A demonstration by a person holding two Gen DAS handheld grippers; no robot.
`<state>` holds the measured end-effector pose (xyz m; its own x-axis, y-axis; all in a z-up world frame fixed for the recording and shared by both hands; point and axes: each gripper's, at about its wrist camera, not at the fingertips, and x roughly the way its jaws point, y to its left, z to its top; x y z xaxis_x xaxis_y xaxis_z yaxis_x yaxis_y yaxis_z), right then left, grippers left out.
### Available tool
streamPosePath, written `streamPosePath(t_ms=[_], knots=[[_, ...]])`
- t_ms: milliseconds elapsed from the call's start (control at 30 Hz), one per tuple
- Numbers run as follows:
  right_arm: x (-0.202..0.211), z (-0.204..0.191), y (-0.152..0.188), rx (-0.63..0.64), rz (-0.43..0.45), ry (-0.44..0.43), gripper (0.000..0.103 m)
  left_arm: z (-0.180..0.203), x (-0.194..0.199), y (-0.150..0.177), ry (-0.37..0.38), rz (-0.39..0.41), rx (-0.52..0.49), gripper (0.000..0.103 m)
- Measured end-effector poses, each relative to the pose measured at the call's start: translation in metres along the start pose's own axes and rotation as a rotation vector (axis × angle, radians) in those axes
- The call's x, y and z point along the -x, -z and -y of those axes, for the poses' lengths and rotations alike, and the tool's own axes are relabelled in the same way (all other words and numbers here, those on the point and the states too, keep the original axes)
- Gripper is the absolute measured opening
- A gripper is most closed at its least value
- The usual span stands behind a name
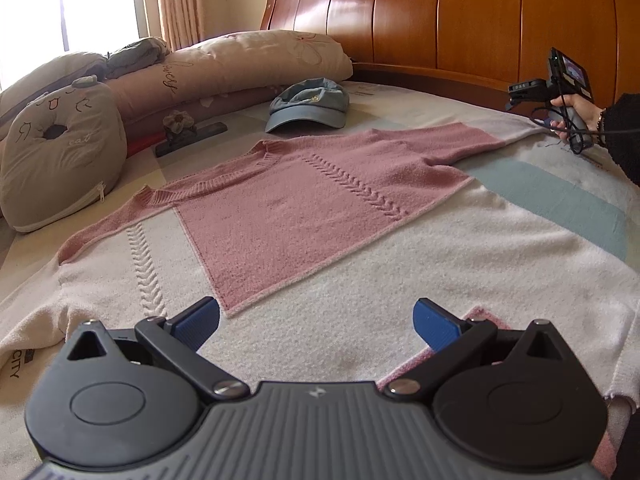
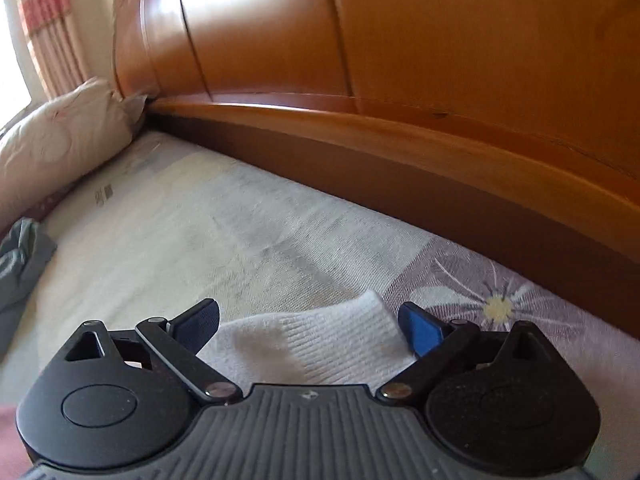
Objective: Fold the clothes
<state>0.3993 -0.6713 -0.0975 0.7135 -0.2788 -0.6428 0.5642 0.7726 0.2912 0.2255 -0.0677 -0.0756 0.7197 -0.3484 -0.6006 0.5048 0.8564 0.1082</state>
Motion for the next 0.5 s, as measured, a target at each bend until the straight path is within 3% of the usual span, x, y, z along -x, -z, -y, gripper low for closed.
streamPosePath(t_ms=[33,133,300,500], knots=[[0.007,-0.002,0.001,-0.013,0.006,-0.020,0.099,-0.001,0.000,0.000,-0.002,-0.001,-0.003,0.102],[0.029,-0.033,0.011,0.143,0.014,-0.015,0.103,-0.004,0.002,0.000,0.003,-0.005,-0.009,0.102],[0.057,-0.112,0.038,0.369,-0.136,-0.182,0.103,-0.009,0.006,0.001,0.021,-0.010,-0.016,0.102],[0.095,-0.210,0.108,0.590,-0.194,-0.391,0.103,-0.019,0.012,0.017,0.029,-0.024,-0.010,0.102]])
